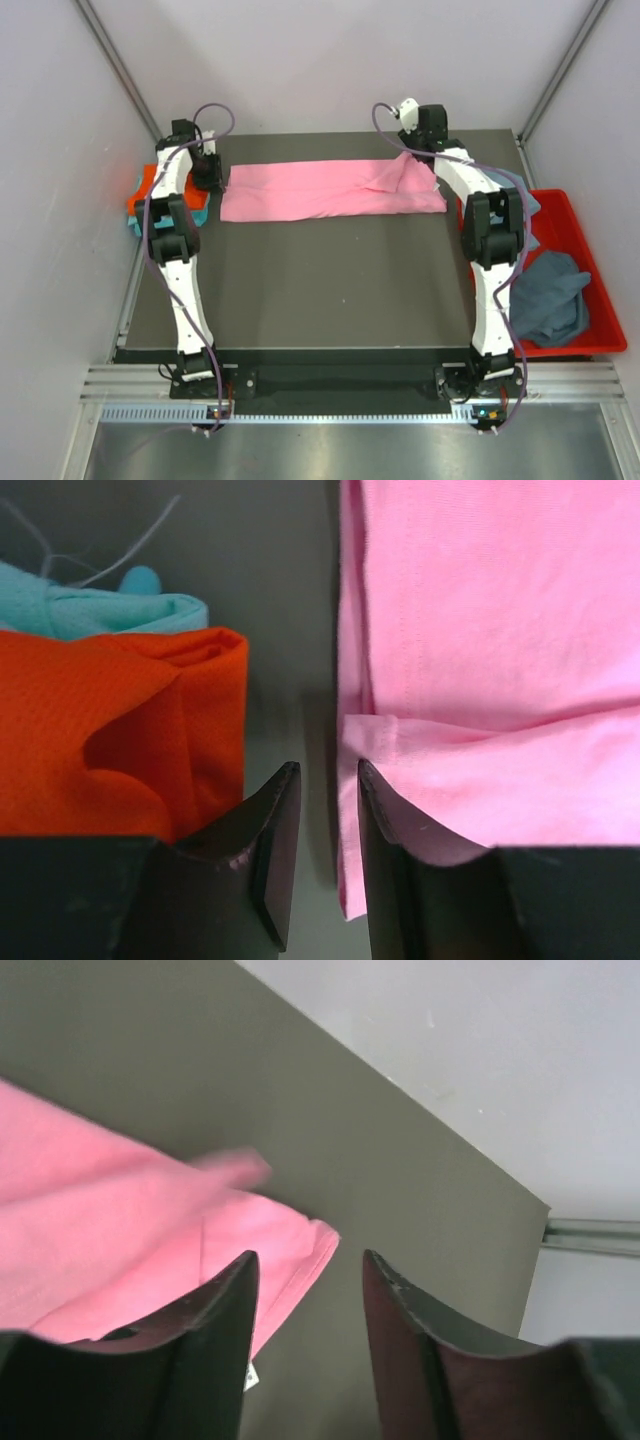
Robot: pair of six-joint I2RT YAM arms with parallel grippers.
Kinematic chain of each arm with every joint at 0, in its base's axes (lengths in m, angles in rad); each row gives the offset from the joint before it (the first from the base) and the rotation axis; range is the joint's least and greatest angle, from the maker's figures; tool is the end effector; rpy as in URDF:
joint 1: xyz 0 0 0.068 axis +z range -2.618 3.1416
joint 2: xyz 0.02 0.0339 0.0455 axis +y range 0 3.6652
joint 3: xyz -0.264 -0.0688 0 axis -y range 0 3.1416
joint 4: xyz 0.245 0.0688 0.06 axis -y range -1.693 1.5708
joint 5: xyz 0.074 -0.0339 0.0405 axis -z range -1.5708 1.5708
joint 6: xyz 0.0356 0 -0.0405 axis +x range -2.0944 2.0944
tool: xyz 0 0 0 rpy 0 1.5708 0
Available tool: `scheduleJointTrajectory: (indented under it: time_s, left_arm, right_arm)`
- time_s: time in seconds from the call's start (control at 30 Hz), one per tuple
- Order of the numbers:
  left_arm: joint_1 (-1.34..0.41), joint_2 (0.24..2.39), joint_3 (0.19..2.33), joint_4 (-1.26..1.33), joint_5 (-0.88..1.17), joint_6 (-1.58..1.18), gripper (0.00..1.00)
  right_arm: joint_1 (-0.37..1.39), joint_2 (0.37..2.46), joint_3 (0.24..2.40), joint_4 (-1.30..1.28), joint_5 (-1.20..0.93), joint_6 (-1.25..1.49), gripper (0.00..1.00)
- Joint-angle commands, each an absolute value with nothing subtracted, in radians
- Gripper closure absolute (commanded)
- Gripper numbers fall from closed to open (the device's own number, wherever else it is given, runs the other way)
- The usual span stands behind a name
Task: Fold and stack the t-shirts
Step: Fold the tshirt
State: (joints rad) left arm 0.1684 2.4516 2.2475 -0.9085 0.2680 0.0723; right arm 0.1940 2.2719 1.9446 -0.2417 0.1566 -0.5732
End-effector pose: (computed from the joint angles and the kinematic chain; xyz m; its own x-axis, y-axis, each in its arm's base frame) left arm 0.5178 0.0785 0.1935 -0.8852 -0.0798 -0.4583 0.0178 0.9786 -0.2049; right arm 0.5246 0.0974 0.2345 -0.4108 -0.6266 -0.6622 -0.3384 0.7793 -0.5275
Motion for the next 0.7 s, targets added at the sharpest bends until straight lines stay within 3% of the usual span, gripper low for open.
scheduleJointTrajectory:
  time_s: [0.0, 0.07, 0.27, 0.67]
  left_arm:
    - [0.175, 2.311, 2.240, -0.876, 0.175, 0.054, 0.65]
    - [0.176, 2.258, 2.188, -0.879, 0.196, 0.057, 0.64]
    - [0.164, 2.161, 2.027, -0.894, 0.465, 0.011, 0.64]
    - [0.140, 2.296, 2.006, -0.905, 0.512, 0.023, 0.67]
  right_arm:
    - [0.199, 2.192, 1.925, -0.153, 0.238, -0.568, 0.51]
    - [0.199, 2.131, 1.898, -0.163, 0.212, -0.549, 0.46]
    - [0.215, 2.063, 1.855, -0.305, 0.005, -0.456, 0.49]
    - [0.253, 2.177, 1.824, -0.391, -0.205, -0.383, 0.56]
